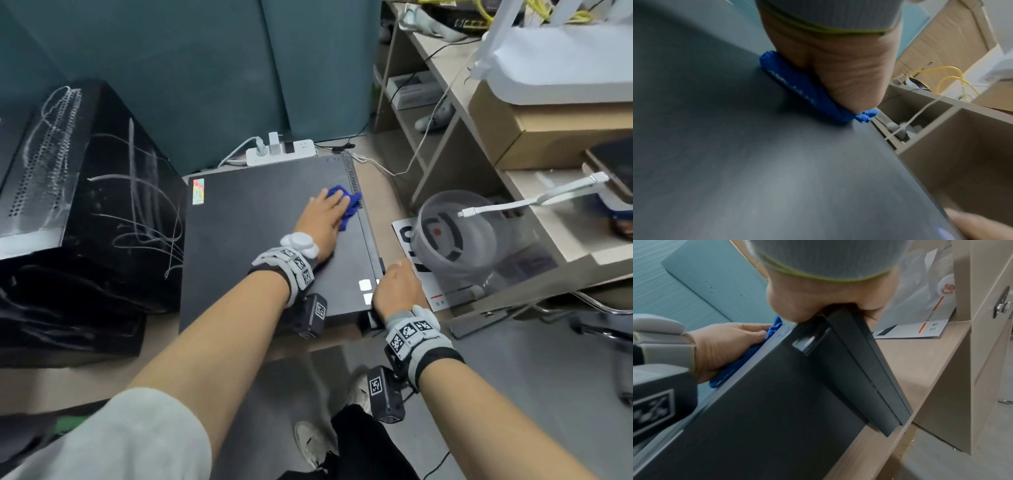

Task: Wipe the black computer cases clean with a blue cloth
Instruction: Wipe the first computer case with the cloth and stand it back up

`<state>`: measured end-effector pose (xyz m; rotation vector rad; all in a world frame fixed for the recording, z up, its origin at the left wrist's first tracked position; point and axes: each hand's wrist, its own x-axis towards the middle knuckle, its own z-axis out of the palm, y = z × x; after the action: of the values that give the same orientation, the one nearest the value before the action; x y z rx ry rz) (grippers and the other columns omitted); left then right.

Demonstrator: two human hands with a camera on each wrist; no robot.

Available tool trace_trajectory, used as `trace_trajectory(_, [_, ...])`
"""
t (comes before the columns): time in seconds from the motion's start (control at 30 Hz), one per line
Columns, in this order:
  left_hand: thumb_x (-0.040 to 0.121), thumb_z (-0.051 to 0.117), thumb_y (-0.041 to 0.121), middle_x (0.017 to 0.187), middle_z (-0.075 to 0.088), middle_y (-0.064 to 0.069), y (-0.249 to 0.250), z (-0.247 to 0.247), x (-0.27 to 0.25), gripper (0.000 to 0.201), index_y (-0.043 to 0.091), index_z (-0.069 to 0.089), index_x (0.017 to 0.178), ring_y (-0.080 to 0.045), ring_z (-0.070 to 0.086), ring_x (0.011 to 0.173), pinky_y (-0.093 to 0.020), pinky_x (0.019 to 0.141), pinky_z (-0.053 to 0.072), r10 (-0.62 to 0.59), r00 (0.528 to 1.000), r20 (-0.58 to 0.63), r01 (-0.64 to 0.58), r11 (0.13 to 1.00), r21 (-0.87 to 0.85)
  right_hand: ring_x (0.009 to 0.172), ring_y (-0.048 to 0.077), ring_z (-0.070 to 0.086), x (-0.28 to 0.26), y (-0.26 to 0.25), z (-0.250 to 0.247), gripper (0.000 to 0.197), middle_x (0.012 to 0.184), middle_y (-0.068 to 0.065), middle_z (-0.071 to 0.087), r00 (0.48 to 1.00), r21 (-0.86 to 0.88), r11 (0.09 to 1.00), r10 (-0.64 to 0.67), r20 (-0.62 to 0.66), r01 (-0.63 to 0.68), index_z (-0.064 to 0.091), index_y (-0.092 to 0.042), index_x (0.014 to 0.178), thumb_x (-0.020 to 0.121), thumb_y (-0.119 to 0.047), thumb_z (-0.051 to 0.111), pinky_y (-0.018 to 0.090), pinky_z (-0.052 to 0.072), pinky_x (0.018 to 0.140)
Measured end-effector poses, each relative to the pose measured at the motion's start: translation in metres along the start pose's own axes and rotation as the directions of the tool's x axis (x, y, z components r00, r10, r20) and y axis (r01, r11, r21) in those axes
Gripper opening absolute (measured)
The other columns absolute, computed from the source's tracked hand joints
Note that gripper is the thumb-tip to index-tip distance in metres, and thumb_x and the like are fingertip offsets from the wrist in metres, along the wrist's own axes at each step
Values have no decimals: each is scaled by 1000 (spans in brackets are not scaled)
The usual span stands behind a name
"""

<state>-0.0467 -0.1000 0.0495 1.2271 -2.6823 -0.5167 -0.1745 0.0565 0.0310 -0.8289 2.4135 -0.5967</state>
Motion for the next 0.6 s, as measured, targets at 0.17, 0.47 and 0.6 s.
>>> trace_trajectory(0.17, [101,48,10,161,32,-10,30,21,-31,54,8,36,154,-36,17,151,-54,123,11,104,994,37,-102,993,-59,83,35,50,-5,-1,0,34,105,18,61,997,66,997,-33,-65,37,41,-16,105,107,-39,17,41,36,73])
trace_trajectory(0.47, [99,51,8,162,32,-4,59,40,-94,57,16,38,154,-30,13,154,-48,124,3,271,959,81,-260,957,-131,98,42,56,-7,1,0,40,125,22,53,989,143,986,-66,-131,85,43,-10,114,108,-41,20,42,35,78])
trace_trajectory(0.6, [98,53,8,162,33,-2,31,36,-118,60,20,38,155,-33,15,153,-52,122,5,260,963,71,-254,963,-90,99,43,56,-9,2,1,39,126,24,51,988,140,987,-57,-144,78,41,-9,116,107,-40,19,44,35,78])
